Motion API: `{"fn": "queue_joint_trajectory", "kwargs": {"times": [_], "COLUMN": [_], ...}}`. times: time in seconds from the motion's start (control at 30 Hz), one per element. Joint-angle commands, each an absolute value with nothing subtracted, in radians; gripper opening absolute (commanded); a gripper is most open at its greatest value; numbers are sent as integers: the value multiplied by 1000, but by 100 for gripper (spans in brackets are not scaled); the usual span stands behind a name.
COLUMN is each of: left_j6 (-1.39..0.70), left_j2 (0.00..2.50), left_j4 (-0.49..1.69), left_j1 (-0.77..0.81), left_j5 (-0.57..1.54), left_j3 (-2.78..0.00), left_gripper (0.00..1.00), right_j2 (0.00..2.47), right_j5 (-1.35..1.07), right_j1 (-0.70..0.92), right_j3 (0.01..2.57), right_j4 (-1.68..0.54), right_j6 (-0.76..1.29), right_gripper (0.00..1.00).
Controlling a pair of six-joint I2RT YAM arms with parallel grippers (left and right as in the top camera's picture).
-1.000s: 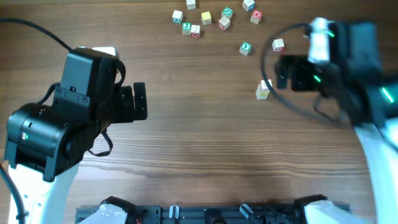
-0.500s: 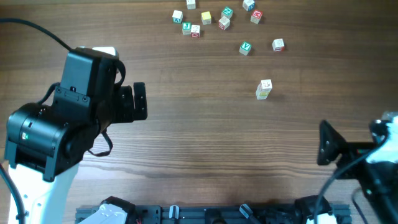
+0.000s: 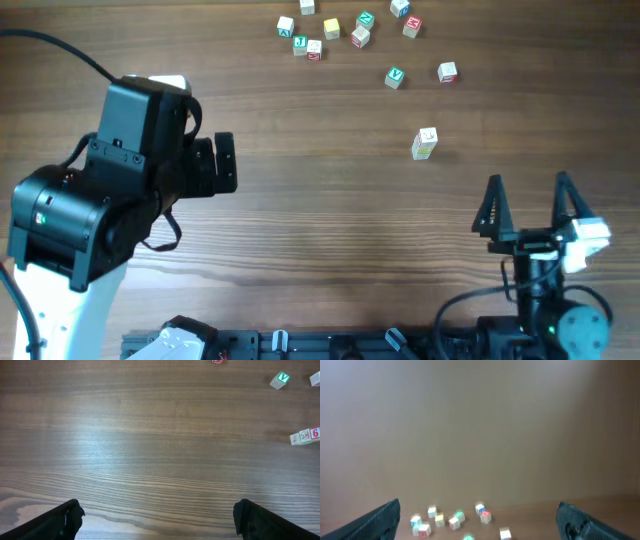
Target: Form a tower
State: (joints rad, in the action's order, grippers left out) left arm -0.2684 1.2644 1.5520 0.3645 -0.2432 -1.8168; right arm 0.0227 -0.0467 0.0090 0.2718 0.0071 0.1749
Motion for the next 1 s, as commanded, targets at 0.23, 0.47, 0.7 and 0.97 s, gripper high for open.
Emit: {"fn": "queue_joint_trajectory", "kwargs": {"times": [0.23,0.47,0.7,0.97], "left_j6": [-280,-280,-280,-261], "left_j2": [1261,1261,1261,1261], "left_j4": [1550,1550,1550,1551], "left_j1": [361,361,361,361], "left_j5": [-259,-259,-259,-263], "left_j3": [-1816,-1816,-1816,-1816], "left_gripper": [100,100,100,100], "right_j2": [3,3,5,5], "right_j5": [-36,1,1,1], "right_j1": [-25,-39,-39,-39], "right_j3": [6,5,5,5], "right_j4": [113,7,7,7], "right_j6": [233,234,237,237], "right_gripper": [100,100,100,100]}}
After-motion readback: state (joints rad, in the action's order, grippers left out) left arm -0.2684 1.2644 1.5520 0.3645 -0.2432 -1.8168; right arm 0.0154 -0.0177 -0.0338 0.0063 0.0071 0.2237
